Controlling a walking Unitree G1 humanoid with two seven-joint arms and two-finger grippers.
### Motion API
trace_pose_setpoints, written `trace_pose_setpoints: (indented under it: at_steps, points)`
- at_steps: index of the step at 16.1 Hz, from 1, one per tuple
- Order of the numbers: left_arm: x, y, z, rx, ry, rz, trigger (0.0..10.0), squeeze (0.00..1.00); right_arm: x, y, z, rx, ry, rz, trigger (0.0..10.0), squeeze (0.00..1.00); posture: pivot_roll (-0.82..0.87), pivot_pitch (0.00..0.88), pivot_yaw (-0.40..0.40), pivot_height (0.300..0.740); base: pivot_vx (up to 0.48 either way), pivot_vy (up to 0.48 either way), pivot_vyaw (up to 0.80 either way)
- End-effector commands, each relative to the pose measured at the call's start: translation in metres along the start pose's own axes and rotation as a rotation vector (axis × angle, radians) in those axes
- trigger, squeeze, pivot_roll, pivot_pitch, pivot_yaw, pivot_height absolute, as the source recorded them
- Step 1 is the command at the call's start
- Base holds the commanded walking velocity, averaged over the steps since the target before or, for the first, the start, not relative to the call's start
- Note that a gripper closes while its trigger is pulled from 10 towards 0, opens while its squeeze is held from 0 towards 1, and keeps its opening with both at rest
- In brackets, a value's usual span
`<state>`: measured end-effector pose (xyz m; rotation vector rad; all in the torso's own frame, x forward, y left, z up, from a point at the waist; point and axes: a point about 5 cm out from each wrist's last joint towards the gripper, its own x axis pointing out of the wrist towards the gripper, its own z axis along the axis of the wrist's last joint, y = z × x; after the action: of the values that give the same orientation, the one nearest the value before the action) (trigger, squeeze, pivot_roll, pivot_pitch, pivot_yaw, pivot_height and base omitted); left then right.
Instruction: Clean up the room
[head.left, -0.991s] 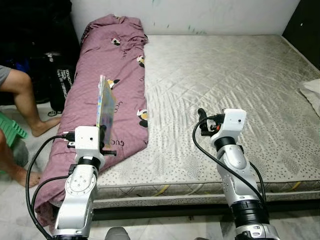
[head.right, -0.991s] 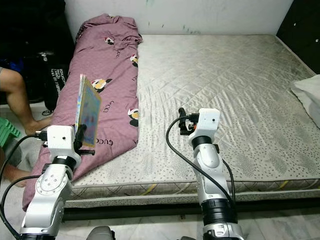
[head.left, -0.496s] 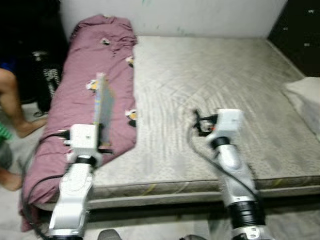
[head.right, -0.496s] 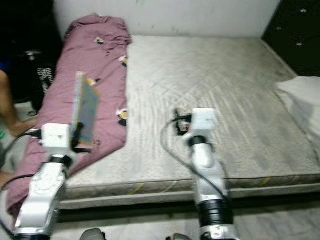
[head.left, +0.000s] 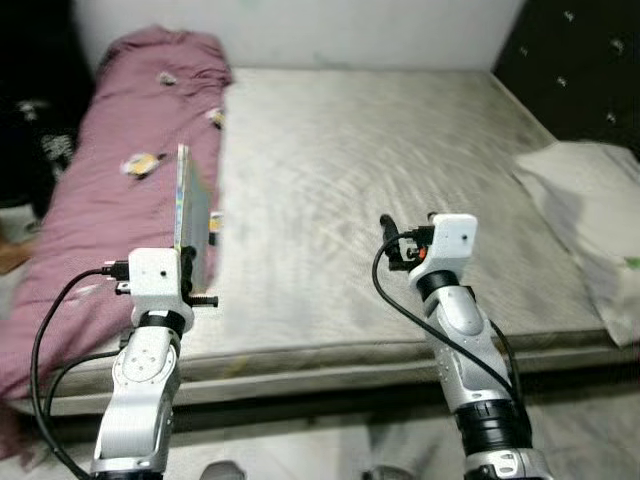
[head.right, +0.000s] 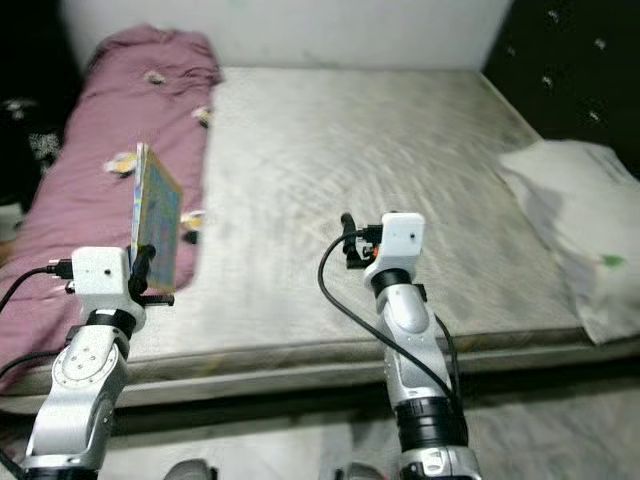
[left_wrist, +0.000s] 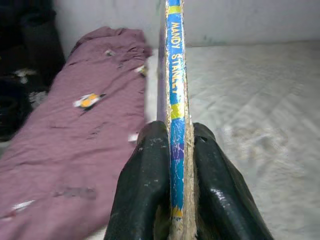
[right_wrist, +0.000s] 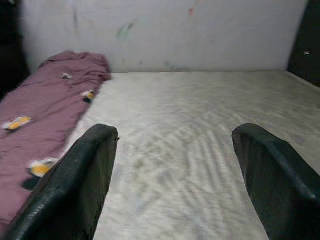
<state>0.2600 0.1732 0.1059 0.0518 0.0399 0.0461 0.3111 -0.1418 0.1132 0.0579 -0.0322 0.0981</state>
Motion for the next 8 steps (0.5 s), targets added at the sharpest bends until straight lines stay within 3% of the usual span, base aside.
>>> trace_pose_setpoints:
  at_steps: [1, 8]
  points:
    - [0.0018, -0.0078, 0.0102, -0.010, -0.057, -0.021, 10.0, 0.00, 0.0002, -0.0064, 0.0017, -0.001, -0.001, -0.015, 10.0, 0.00, 0.05, 0.011, -0.016, 0.740, 0.000, 0.000, 0.00]
    - [0.0009, -0.0072, 0.0129, -0.037, -0.078, -0.045, 10.0, 0.00, 0.0003, -0.0048, 0.0019, -0.002, 0.000, -0.004, 10.0, 0.00, 0.05, 0.007, -0.022, 0.740, 0.000, 0.000, 0.00]
